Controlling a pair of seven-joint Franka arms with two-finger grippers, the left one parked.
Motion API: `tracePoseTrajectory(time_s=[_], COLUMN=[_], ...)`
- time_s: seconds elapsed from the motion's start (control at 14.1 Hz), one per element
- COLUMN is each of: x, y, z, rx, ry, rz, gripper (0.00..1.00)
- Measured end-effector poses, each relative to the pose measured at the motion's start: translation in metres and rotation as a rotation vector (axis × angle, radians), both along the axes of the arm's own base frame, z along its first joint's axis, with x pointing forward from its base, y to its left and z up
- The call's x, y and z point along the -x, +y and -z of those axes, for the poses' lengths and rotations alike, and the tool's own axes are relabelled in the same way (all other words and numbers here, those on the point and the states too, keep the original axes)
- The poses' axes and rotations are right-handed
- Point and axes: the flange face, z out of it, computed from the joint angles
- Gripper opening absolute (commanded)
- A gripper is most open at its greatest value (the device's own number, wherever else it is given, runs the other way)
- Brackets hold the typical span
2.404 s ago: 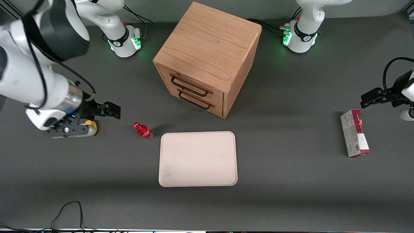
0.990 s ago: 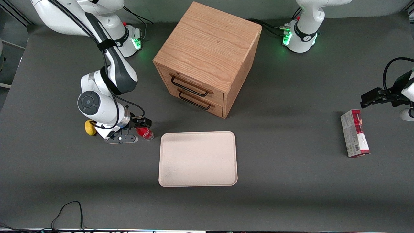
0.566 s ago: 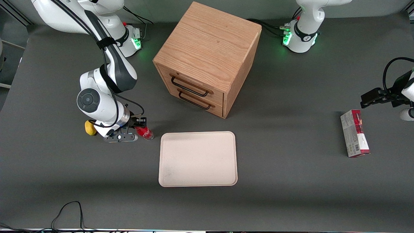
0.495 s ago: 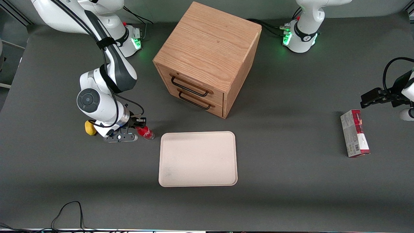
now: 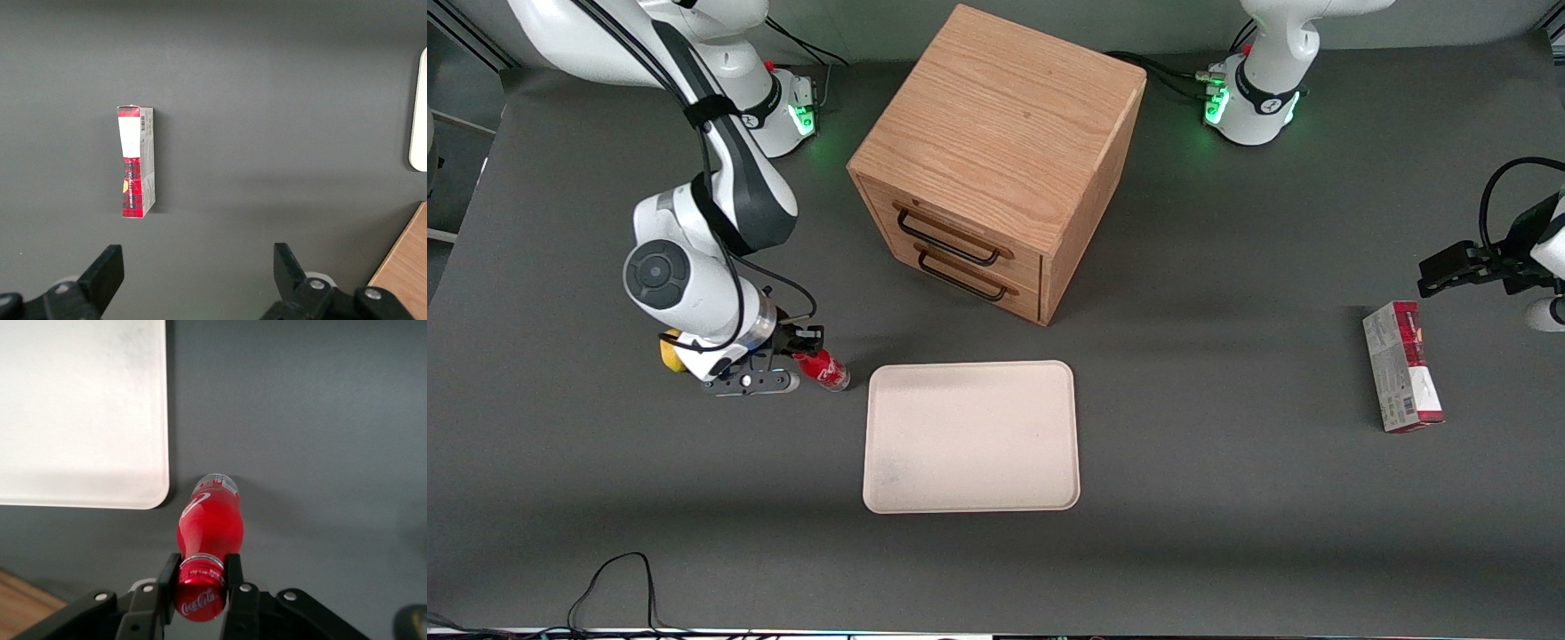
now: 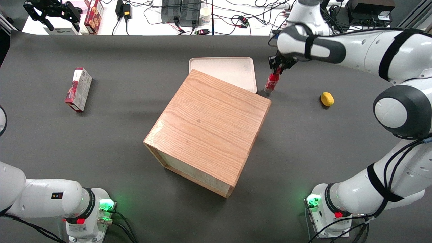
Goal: Place coke bottle on tray
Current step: 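Carry the bottle onto the tray's corner and lower it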
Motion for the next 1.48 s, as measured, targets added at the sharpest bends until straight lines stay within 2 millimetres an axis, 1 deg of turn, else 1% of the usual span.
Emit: tracePoseTrajectory(time_s=[0.21, 0.49, 0.57, 0.64, 0.71, 0.78, 0.85, 0.92, 1.06, 1.27, 1.41, 1.48], x=[-0.019, -0.035, -0.039, -0.043, -0.049, -0.055, -0.063, -0.072, -0.092, -0.117, -0.126, -0.127], y=[0.002, 0.001, 0.002, 0.004, 0.009, 0.016, 0.024, 0.032, 0.048, 0.071, 0.087, 0.097], z=[-0.077, -0.161, -0.179, -0.191, -0.195, -0.193, -0.183, -0.169, -0.134, -0.08, -0.05, -0.037], rx=[0.001, -0.006, -0.015, -0.026, -0.039, -0.046, -0.044, -0.037, -0.026, -0.043, -0.041, -0.04], ry=[0.01, 0.029, 0.021, 0.008, -0.006, -0.017, -0.027, -0.044, -0.088, -0.156, -0.195, -0.207], rz=[-0.002, -0.004, -0.007, -0.01, -0.018, -0.03, -0.044, -0.055, -0.079, -0.11, -0.138, -0.153], gripper=[0.13, 0.13, 0.13, 0.14, 0.14, 0.14, 0.15, 0.15, 0.15, 0.15, 0.16, 0.2])
